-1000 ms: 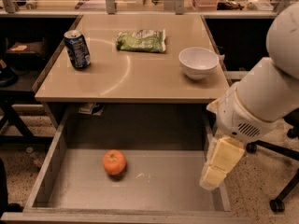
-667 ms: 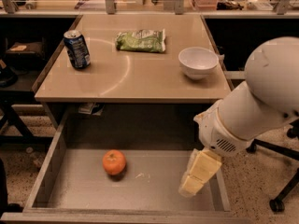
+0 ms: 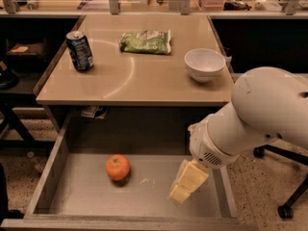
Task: Pick orange from top drawer and place on counter
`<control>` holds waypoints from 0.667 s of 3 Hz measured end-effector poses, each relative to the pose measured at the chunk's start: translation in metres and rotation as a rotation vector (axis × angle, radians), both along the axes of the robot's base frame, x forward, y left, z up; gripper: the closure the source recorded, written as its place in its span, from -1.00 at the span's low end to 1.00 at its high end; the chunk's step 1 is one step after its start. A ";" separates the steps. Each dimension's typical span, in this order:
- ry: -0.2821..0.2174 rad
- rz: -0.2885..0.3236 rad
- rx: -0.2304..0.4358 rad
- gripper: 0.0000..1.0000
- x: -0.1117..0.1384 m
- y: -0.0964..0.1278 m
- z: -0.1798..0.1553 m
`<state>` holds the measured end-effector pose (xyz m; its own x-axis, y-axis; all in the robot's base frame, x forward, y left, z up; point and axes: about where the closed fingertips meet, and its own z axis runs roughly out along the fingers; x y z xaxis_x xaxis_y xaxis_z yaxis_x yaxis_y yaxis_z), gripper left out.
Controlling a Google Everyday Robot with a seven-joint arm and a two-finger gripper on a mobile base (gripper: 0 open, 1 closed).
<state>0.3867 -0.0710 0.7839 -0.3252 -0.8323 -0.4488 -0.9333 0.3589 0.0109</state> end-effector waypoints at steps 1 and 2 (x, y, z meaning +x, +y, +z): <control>0.021 -0.022 0.065 -1.00 0.000 0.020 -0.022; 0.017 -0.047 0.133 -1.00 0.007 0.046 -0.047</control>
Offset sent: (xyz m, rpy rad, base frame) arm 0.0196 0.0756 -0.0791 0.2230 0.0135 -0.0817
